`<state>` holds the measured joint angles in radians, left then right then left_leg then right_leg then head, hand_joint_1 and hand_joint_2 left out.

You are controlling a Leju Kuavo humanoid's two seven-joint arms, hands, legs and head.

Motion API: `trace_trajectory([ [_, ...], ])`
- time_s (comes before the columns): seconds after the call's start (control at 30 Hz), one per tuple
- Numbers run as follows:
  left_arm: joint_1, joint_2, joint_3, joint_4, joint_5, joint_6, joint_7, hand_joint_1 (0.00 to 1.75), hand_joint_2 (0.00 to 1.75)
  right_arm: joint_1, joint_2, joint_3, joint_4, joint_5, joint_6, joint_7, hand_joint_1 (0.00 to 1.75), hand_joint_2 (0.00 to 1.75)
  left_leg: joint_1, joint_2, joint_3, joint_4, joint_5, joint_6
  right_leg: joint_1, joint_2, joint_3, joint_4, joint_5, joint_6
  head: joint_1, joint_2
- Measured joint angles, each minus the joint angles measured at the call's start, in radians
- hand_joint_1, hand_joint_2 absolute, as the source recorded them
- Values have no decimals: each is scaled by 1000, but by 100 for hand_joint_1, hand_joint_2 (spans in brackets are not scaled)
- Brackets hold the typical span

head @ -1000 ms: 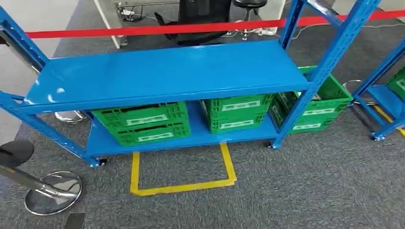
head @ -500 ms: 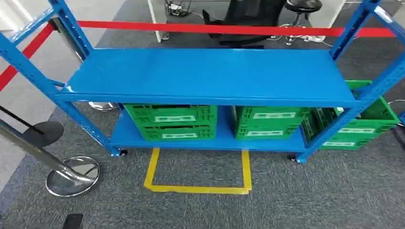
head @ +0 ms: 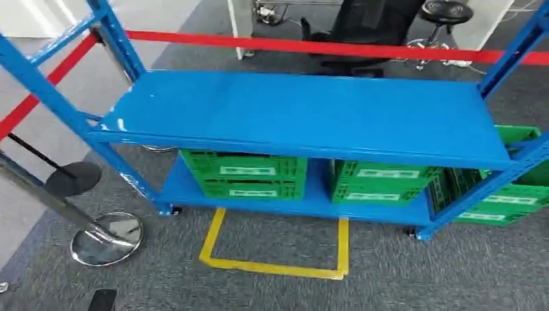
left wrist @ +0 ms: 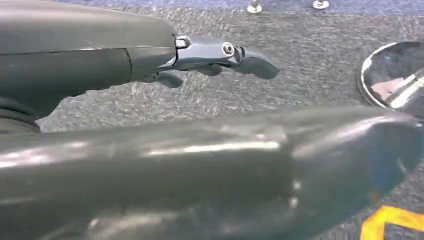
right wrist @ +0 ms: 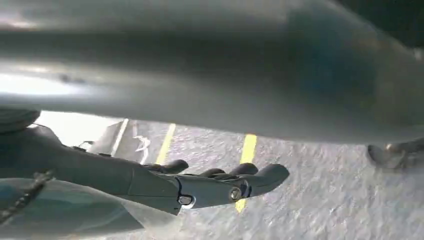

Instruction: Take the parts from the cabinet and place them on the table.

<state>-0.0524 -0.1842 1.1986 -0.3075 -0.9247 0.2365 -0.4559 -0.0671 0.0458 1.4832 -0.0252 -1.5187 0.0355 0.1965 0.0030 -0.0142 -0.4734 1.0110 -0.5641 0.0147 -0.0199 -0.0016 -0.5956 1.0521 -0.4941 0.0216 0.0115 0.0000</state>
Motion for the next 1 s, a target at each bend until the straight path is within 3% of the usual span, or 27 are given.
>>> trace_trajectory([
  [0.03,0,1,0,0,0,0,-2,0,175,1,0,0,0,0,1,0,0,0,-1,0,-2,-2,2,15,0,1,-1,0,-1,-1,-2,0],
  [0.23,0,8,0,0,-3,0,-3,0,175,-1,2,0,-1,-2,-1,0,0,0,-3,0,9,-8,7,23,1,4,6,-2,-18,-15,-2,0],
  [0.27,0,8,0,0,-4,0,-3,0,175,-1,2,0,-1,-2,-5,0,0,175,-3,0,10,-10,7,23,2,4,8,-2,-20,-17,-2,0],
  [0.37,0,9,-8,0,-16,-1,36,0,175,-1,2,-11,-2,3,-55,0,0,175,-3,0,19,-23,-1,29,6,3,11,-2,-24,-22,-2,0],
  [0.43,7,11,-35,0,0,-7,62,0,175,3,2,-49,-9,28,-74,0,0,175,-2,0,21,-24,-2,22,7,3,13,-2,-24,-22,-2,0],
  [0.53,15,17,-77,0,40,-18,86,0,175,10,2,-105,-17,94,-79,0,0,175,1,0,22,-27,-1,-16,8,3,14,-2,-24,-22,-1,0],
  [0.57,17,19,-90,0,53,-21,91,0,175,13,2,-123,-21,114,-79,0,0,175,2,0,22,-28,-1,-23,8,2,14,-2,-24,-22,-1,0],
  [0.6,20,21,-107,0,68,-24,98,0,0,17,2,-143,-26,137,-79,0,0,0,2,0,22,-28,-1,-26,8,2,15,-2,-24,-22,-1,0],
  [1.0,56,52,-306,0,231,-63,165,0,0,54,2,-390,-87,401,-74,0,0,0,1,0,29,-27,-3,-28,7,2,30,-14,-21,-17,-1,0],
])
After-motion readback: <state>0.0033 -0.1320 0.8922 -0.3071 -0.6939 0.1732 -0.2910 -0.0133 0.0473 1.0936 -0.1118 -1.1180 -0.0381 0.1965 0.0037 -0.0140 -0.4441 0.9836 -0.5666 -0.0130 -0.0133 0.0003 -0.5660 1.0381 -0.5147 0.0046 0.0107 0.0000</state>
